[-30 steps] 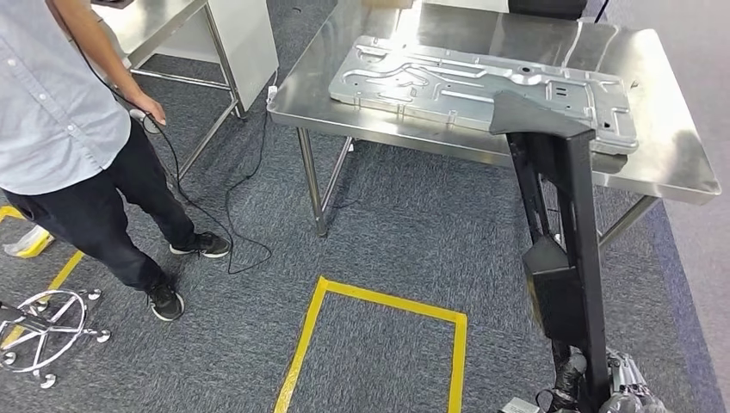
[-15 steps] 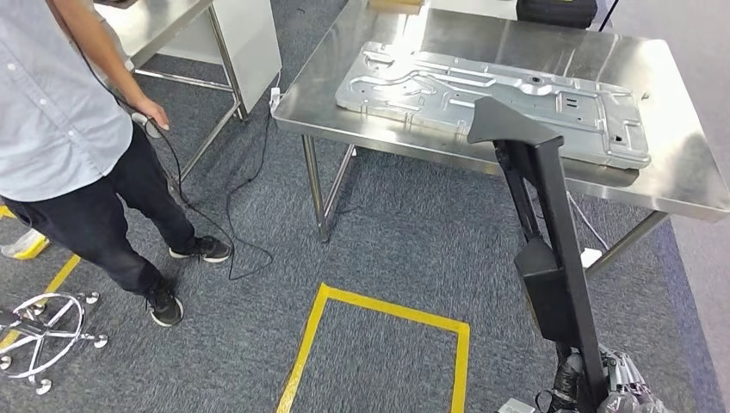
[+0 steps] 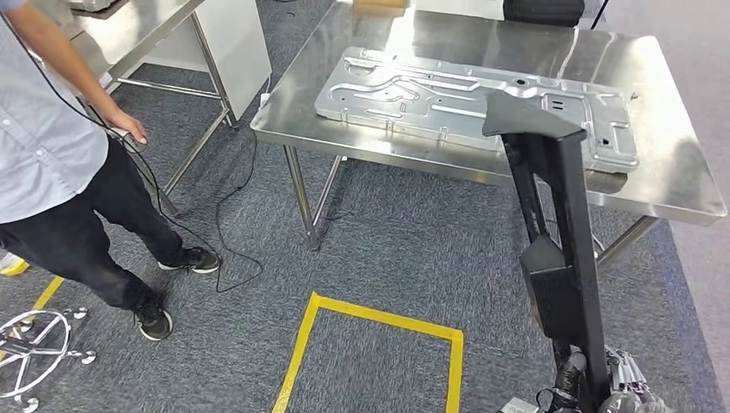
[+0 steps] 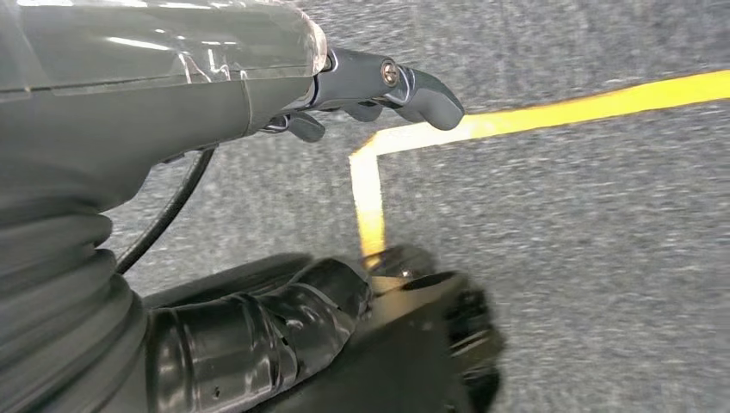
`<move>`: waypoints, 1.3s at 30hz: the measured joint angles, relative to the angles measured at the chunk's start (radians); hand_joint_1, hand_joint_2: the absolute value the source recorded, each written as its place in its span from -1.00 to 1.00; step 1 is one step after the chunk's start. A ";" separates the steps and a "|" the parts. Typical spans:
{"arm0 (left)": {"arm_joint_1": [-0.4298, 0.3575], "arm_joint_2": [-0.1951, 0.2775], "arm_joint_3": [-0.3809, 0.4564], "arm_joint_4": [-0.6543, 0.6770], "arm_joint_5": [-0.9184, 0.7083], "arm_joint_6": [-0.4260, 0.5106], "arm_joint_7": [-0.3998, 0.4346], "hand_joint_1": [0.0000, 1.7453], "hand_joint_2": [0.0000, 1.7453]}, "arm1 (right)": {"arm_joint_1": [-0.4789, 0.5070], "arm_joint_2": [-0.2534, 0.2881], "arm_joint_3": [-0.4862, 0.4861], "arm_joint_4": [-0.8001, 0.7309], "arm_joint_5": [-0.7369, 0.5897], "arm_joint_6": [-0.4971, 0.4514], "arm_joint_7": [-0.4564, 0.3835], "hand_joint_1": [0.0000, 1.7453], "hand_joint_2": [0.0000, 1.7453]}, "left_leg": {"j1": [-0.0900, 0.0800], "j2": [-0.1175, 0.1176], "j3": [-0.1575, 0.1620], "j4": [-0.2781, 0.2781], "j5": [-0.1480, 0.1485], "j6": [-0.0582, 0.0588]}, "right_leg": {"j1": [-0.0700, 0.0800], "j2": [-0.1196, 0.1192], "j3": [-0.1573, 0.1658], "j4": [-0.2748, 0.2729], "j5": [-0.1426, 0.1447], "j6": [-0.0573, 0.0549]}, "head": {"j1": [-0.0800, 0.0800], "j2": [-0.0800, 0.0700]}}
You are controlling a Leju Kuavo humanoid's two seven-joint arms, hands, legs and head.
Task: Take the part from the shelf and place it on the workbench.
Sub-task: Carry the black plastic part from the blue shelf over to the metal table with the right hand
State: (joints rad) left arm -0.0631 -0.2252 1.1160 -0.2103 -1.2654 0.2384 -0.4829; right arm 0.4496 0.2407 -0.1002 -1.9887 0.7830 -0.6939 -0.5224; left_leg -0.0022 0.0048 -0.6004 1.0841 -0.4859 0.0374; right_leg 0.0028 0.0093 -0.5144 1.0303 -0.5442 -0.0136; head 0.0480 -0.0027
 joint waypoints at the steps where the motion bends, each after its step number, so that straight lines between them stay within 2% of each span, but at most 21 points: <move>1: -0.001 0.000 0.000 0.000 0.000 0.001 0.000 -1.00 1.00 | 0.000 0.000 0.001 0.000 0.001 0.000 0.000 1.00 1.00 | -0.004 0.000 0.011 -0.028 0.003 0.005 | 0.000 0.000 0.005 -0.001 -0.003 0.005 | 0.000 0.000; 4: 0.000 0.000 0.000 0.000 0.000 0.002 0.000 -1.00 1.00 | 0.000 -0.001 0.001 0.000 0.003 0.000 0.000 1.00 1.00 | -0.004 -0.001 0.034 -0.058 -0.002 0.014 | -0.003 -0.002 0.021 0.005 -0.002 0.023 | 0.000 0.000; 6: 0.002 0.000 0.000 0.000 0.002 0.007 0.003 -1.00 1.00 | -0.001 -0.001 0.001 0.000 0.003 0.000 0.000 1.00 1.00 | 0.002 -0.001 0.057 -0.073 0.001 0.020 | -0.005 -0.004 0.008 0.045 -0.027 0.032 | 0.000 0.000; 9: -0.002 -0.001 0.000 0.000 0.003 0.020 0.012 -1.00 1.00 | -0.001 -0.001 0.001 0.000 0.003 0.000 0.001 1.00 1.00 | 0.004 -0.001 0.070 -0.079 -0.005 0.023 | -0.014 -0.004 -0.093 0.207 -0.102 0.049 | 0.001 0.000; 10: -0.002 -0.001 0.000 0.000 0.003 0.022 0.014 -1.00 1.00 | 0.000 -0.002 0.001 0.000 0.003 0.000 0.003 1.00 1.00 | 0.005 -0.001 0.074 -0.079 -0.010 0.022 | -0.018 -0.004 -0.124 0.244 -0.107 0.053 | 0.001 0.000; 11: -0.001 -0.001 0.000 0.000 0.003 0.023 0.016 -1.00 1.00 | 0.002 -0.002 0.001 0.000 0.002 0.000 0.005 1.00 1.00 | 0.006 -0.001 0.079 -0.079 -0.015 0.020 | -0.021 -0.005 -0.139 0.247 -0.091 0.057 | 0.001 0.000; 12: 0.000 -0.002 0.000 0.000 0.003 0.024 0.018 -1.00 1.00 | 0.002 -0.002 0.001 0.000 0.001 0.000 0.006 1.00 1.00 | 0.008 0.000 0.088 -0.078 -0.022 0.017 | -0.025 -0.006 -0.135 0.212 -0.053 0.060 | 0.001 0.000; 14: 0.002 -0.003 0.001 0.000 0.002 0.028 0.019 -1.00 1.00 | 0.002 -0.003 0.001 0.000 -0.001 0.000 0.010 1.00 1.00 | 0.012 0.001 0.108 -0.077 -0.036 0.007 | -0.028 -0.013 -0.097 0.090 0.031 0.062 | 0.002 0.000; 16: -0.001 -0.005 0.001 0.000 0.002 0.036 0.019 -1.00 1.00 | 0.001 -0.003 0.001 0.001 -0.002 0.000 0.011 1.00 1.00 | 0.012 0.002 0.115 -0.075 -0.047 -0.006 | -0.022 -0.023 -0.078 0.021 0.054 0.050 | 0.004 0.000; 20: -0.002 -0.006 0.001 0.000 0.002 0.046 0.021 -1.00 1.00 | 0.004 -0.004 0.001 0.001 -0.002 0.000 0.012 1.00 1.00 | 0.011 0.005 0.118 -0.050 -0.064 -0.031 | -0.020 -0.016 -0.070 0.014 0.059 0.015 | 0.004 0.000; 22: -0.003 -0.006 0.001 0.000 0.002 0.054 0.022 -1.00 1.00 | 0.004 -0.004 0.001 0.000 -0.003 0.000 0.012 1.00 1.00 | 0.014 0.003 0.084 0.021 -0.108 -0.036 | -0.020 -0.011 -0.065 0.011 0.059 0.005 | 0.003 0.000; 24: -0.005 -0.007 0.001 0.000 0.002 0.060 0.023 -1.00 1.00 | 0.004 -0.004 0.001 -0.001 -0.004 0.000 0.012 1.00 1.00 | 0.014 0.002 0.016 0.146 -0.168 -0.038 | -0.016 -0.006 -0.064 0.011 0.056 -0.001 | 0.002 0.000; 25: -0.004 -0.007 0.001 0.000 0.002 0.061 0.022 -1.00 1.00 | 0.005 -0.004 0.001 0.000 -0.004 0.000 0.012 1.00 1.00 | 0.014 0.002 -0.013 0.192 -0.181 -0.038 | -0.014 -0.002 -0.064 0.011 0.055 -0.003 | 0.002 0.000; 26: -0.003 -0.007 0.001 0.000 0.002 0.061 0.022 -1.00 1.00 | 0.005 -0.004 0.001 0.000 -0.005 0.000 0.012 1.00 1.00 | 0.013 0.002 -0.029 0.209 -0.175 -0.037 | -0.011 0.003 -0.062 0.012 0.054 -0.005 | 0.002 0.000; 27: -0.002 -0.007 0.001 0.000 0.001 0.061 0.022 -1.00 1.00 | 0.005 -0.004 0.001 0.000 -0.005 0.000 0.012 1.00 1.00 | 0.013 0.001 -0.026 0.186 -0.148 -0.034 | -0.009 0.010 -0.060 0.012 0.053 -0.005 | 0.002 0.000; 29: 0.000 -0.007 0.001 0.000 0.000 0.061 0.022 -1.00 1.00 | 0.005 -0.004 0.001 0.000 -0.006 0.000 0.013 1.00 1.00 | 0.011 -0.012 0.011 0.074 -0.069 -0.021 | -0.006 0.025 -0.055 0.011 0.052 -0.006 | 0.003 0.000; 30: -0.001 -0.007 0.001 0.000 0.000 0.061 0.022 -1.00 1.00 | 0.005 -0.004 0.001 0.000 -0.006 0.000 0.013 1.00 1.00 | 0.008 -0.025 0.028 0.018 -0.048 -0.014 | -0.005 0.032 -0.055 0.012 0.052 -0.004 | 0.003 0.000; 32: -0.001 -0.007 0.001 0.000 0.000 0.061 0.021 -1.00 1.00 | 0.004 -0.004 0.001 0.000 -0.008 0.000 0.013 1.00 1.00 | 0.002 -0.045 0.044 -0.043 -0.031 -0.003 | -0.007 0.046 -0.060 0.013 0.054 0.003 | 0.001 0.000; 35: -0.001 -0.008 0.001 0.000 0.000 0.059 0.021 -1.00 1.00 | 0.007 -0.004 0.001 -0.001 -0.008 0.000 0.014 1.00 1.00 | 0.005 -0.031 0.054 -0.062 -0.009 0.006 | -0.007 0.056 -0.063 0.018 0.050 0.020 | 0.000 0.000; 37: -0.002 -0.009 0.001 0.000 -0.001 0.058 0.021 -1.00 1.00 | 0.007 -0.004 0.001 -0.003 -0.008 0.000 0.013 1.00 1.00 | 0.011 -0.014 0.062 -0.078 0.002 0.015 | -0.007 0.032 -0.089 0.074 0.012 0.030 | 0.001 0.000; 39: -0.003 -0.009 0.001 0.000 -0.001 0.058 0.021 -1.00 1.00 | 0.006 -0.004 0.001 -0.003 -0.008 0.000 0.013 1.00 1.00 | 0.010 0.001 0.062 -0.080 0.004 0.020 | -0.012 0.008 -0.147 0.191 -0.049 0.038 | 0.002 0.000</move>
State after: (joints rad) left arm -0.0662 -0.2345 1.1173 -0.2102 -1.2661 0.2963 -0.4623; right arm 0.4558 0.2362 -0.0992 -1.9917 0.7754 -0.6939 -0.5093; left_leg 0.0078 0.0061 -0.5385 1.0043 -0.4823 0.0572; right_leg -0.0089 0.0177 -0.6613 1.2213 -0.5930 0.0248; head 0.0497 -0.0027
